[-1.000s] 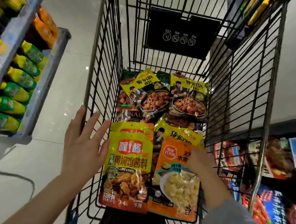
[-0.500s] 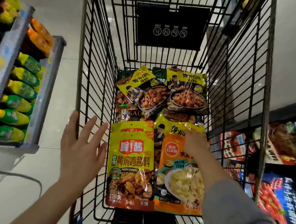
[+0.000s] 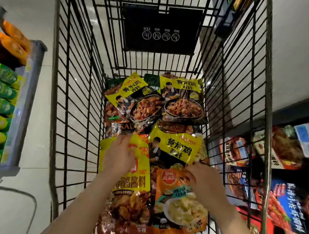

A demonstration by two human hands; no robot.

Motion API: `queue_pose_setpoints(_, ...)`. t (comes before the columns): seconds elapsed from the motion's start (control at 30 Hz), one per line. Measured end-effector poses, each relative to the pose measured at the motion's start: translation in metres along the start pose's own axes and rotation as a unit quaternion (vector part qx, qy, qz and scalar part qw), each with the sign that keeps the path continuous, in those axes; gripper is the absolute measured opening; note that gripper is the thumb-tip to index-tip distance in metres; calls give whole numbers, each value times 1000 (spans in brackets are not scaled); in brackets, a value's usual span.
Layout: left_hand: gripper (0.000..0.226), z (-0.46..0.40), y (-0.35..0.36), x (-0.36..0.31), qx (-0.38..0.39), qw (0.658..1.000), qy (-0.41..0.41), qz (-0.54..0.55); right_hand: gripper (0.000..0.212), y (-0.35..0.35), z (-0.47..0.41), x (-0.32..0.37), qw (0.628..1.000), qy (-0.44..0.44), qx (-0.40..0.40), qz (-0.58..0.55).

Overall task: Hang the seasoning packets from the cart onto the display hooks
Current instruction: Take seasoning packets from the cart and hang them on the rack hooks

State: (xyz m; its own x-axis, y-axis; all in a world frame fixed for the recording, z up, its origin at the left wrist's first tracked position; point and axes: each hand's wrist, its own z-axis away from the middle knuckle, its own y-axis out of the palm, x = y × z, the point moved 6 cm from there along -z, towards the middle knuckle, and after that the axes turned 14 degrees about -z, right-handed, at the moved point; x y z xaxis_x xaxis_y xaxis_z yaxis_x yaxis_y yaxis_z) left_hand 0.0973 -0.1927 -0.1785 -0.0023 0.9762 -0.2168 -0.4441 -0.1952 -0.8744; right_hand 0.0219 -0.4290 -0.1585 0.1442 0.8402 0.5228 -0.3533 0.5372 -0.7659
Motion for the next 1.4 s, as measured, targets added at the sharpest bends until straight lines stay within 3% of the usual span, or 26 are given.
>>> queue_pose_setpoints(0.07,51,-35,30,22,57,998,-21,-12,17,-2,-2,-2,1000,-9,-19,-21)
queue_pose_setpoints(0.17,62,-57,51,36,133,987,21,-85,14,-2,-2,-2,999,-31,-29,-26)
queue_pose_setpoints(0.23,62,-57,54,37,146,982,50,-110,13,1,0,-5,999,-30,-27,-34)
queue_pose_setpoints(0.43,42,-42,46,38,153,953,117,-235,19,9,3,-10,999,-3,-8,-33)
queue_pose_setpoints(0.5,35,-41,37,36,132,955,132,-232,20,10,2,-10,999,7,-1,-32)
queue_pose_setpoints(0.67,15,-39,3,15,-47,981,143,-124,17,3,5,-10,999,23,-30,-37)
queue_pose_setpoints(0.83,31,-49,2,27,30,989,55,-133,19,-6,-2,-32,995,93,-22,-27)
queue_pose_setpoints(1.0,33,-51,11,30,35,990,28,-136,25,2,-8,-44,995,94,-19,35)
queue_pose_setpoints(1.17,27,-56,22,31,66,977,47,-199,20,-4,-6,-40,994,95,-51,16)
queue_pose_setpoints(1.4,27,-35,18,25,69,953,44,-292,16,-27,5,-18,986,112,-86,-94)
